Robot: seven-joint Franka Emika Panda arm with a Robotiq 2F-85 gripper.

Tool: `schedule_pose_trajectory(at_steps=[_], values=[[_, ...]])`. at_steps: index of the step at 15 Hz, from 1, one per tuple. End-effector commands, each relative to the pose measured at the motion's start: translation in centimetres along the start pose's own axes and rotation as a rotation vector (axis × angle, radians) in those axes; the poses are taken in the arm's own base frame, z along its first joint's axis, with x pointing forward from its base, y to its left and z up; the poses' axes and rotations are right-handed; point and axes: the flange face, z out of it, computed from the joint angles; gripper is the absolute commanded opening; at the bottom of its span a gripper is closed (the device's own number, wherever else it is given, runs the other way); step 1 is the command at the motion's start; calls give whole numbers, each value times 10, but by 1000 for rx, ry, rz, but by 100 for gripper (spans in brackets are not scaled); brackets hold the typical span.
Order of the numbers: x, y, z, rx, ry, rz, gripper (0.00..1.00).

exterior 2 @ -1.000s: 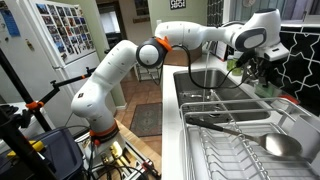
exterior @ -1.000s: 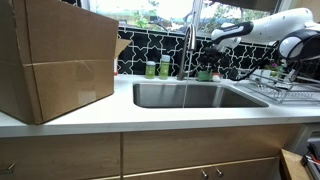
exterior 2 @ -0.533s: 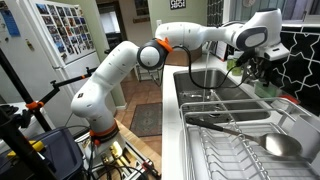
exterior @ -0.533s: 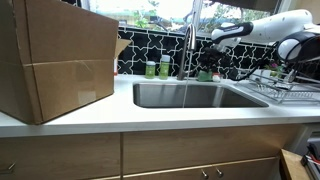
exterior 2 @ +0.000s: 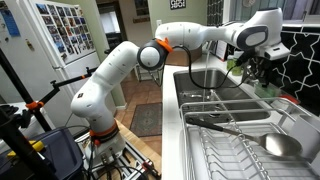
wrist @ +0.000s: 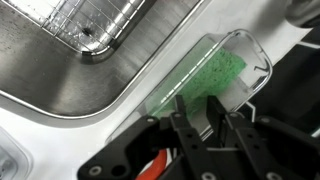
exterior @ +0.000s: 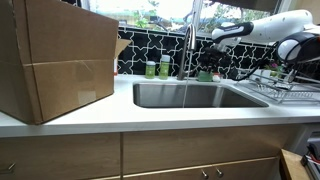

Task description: Open the tap using the faucet, remove the green sponge from the sponge holder and wet it on the tap before putting it in the sponge holder

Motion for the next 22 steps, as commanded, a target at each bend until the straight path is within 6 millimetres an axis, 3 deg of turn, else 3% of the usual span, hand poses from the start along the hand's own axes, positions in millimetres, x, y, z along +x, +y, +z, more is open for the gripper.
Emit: schedule_pose_trajectory(at_steps=[1, 4, 5, 6, 8, 13, 15, 16, 18, 19, 20, 22], values=[[8, 1, 8, 9, 8, -19, 62], [8, 4, 13, -5, -3, -20, 84], [8, 5, 15, -9, -6, -20, 71], [9, 5, 15, -11, -7, -18, 49], [9, 6, 17, -14, -9, -17, 53], [10, 7, 16, -15, -8, -19, 16], [11, 7, 15, -15, -9, -17, 11], [12, 8, 14, -15, -8, -17, 20], [14, 8, 11, -13, -4, -17, 22], [14, 7, 11, -11, -4, -19, 44], [14, 7, 11, -10, -3, -20, 45], [15, 6, 11, -8, -5, -21, 31]])
